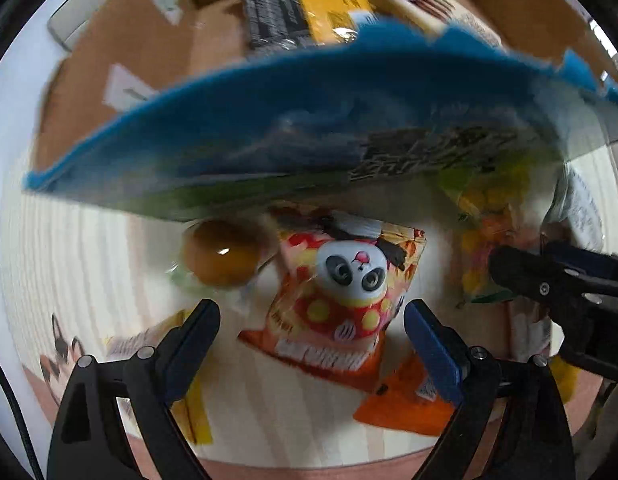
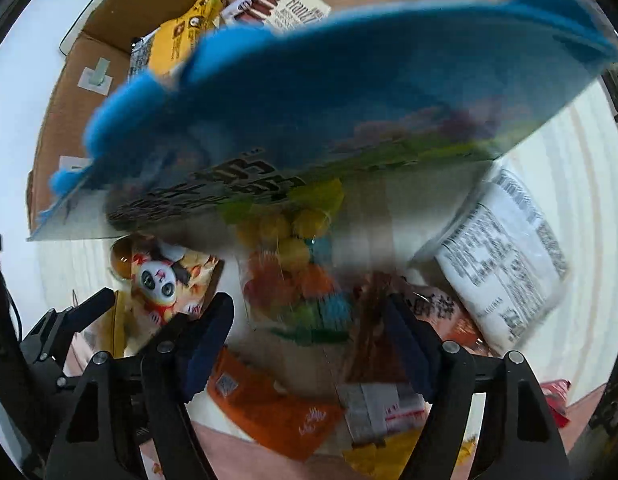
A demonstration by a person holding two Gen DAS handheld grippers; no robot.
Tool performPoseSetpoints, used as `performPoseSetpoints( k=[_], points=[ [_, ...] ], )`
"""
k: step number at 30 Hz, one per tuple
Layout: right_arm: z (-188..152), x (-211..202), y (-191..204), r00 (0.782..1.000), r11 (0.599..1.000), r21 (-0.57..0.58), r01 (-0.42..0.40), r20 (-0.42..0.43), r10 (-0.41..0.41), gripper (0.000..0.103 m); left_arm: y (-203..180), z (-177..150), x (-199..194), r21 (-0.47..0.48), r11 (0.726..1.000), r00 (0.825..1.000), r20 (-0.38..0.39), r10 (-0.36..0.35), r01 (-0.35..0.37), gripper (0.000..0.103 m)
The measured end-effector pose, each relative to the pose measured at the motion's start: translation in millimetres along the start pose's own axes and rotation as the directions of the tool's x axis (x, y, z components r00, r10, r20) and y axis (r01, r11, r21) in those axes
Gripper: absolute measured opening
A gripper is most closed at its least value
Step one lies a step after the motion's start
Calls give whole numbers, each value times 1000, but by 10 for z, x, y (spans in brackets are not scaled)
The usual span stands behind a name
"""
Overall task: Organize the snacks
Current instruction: 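Grasp the panda-print bag with left tool while right tool grasps the candy-ball bag, then carry both bags into the box and release them beside the other packs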
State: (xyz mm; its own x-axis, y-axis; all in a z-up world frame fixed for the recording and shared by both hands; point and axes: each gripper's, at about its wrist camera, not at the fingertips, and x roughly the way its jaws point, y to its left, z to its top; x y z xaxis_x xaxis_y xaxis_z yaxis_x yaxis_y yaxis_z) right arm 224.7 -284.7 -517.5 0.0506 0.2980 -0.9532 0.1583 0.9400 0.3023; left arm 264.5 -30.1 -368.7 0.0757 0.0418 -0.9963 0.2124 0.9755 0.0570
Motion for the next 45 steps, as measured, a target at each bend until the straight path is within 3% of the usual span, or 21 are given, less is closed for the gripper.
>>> performPoseSetpoints(
  k=[1,3,4,6,11,17,25,29,34,36,45],
  points=[
    [11,16,20,1000,1000,-5,11,6,-11,79,-10,9,27,4,1000,1000,0,5,-5,91],
    [47,40,81,999,999,-19,38,17,-38,79,-16,16,60,-5,1000,1000,-3,-22,22,70],
    [54,52,111,998,998,-24,55,15,-55,78,-8,13,66,-17,999,999,-6,-38,38,65],
    [54,64,164,997,997,-39,73,10,-72,59,10,-5,50,-49,998,999,-6,-43,43,59],
    [-23,67,216,996,995,-56,88,-19,-89,57,135,-211,36,-154,987,998,-33,-54,49,57],
    [-303,52,184,988,993,-79,93,-114,-102,57,201,-671,56,-238,970,992,-98,-81,55,56],
    [-528,109,100,978,991,-78,112,-170,-124,58,271,-998,155,-256,965,989,-115,-94,62,57],
    [-519,176,113,974,987,-79,140,-171,-152,58,308,-797,181,-241,969,989,-121,-83,52,59],
    [-576,224,211,971,982,-91,163,-164,-176,58,241,-775,241,-237,970,990,-115,-78,49,59],
    [-603,340,385,969,981,-93,171,-162,-184,58,234,-784,222,-242,969,991,-112,-78,49,57],
    [-701,265,390,977,985,-83,152,-140,-162,52,259,-847,3,-253,967,995,-81,-62,40,47]
  ],
)
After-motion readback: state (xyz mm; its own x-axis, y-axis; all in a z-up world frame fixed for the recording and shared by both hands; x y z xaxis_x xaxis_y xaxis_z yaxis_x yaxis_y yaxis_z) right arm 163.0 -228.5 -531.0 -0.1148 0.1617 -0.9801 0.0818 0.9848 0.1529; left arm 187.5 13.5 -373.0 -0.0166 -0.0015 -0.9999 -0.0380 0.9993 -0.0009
